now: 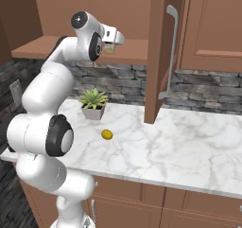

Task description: Restock the canned food cabinet by taking the new fresh canned food from the counter and placing it in the cabinet. Then, take the old canned food from the cabinet and place it on the counter.

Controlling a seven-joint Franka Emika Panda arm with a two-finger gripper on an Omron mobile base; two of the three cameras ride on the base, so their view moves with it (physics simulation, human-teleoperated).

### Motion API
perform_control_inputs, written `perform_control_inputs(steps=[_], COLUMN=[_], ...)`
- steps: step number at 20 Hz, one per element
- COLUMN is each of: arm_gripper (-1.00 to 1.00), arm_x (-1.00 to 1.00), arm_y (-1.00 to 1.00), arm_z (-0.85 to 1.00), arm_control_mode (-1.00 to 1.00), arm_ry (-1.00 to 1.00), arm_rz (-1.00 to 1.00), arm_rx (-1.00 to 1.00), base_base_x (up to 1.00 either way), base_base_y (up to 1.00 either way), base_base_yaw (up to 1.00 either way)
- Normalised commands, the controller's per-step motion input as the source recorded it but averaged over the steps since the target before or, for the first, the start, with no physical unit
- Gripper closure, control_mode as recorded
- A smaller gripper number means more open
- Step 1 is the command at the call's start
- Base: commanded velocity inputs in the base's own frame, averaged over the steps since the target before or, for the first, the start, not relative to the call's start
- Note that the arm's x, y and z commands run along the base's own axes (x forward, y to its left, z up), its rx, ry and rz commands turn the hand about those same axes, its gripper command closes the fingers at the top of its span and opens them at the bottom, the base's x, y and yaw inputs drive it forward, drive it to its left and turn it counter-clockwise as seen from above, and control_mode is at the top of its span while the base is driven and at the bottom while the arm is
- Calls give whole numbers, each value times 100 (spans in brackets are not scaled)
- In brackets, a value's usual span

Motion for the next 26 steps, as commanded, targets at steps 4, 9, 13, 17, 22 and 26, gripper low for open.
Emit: perform_control_inputs(steps=[4, 9, 13, 17, 22, 26], arm_gripper=[-100, 100, 100, 100, 100, 100], arm_x=[25, 17, 1, -5, -71, -100], arm_y=[0, 0, 0, -1, -21, -41], arm_z=[-5, 0, 0, 0, 11, 22], arm_control_mode=[-100, -100, -100, -100, -100, -100], arm_ry=[3, 1, 0, 0, -9, -23], arm_rz=[0, 0, 0, 0, 0, 2], arm_rx=[-1, 0, 0, 0, 7, 11], base_base_x=[0, 0, 0, 0, 0, 0], base_base_y=[0, 0, 0, 0, 0, 0], base_base_yaw=[0, 0, 0, 0, 0, 0])
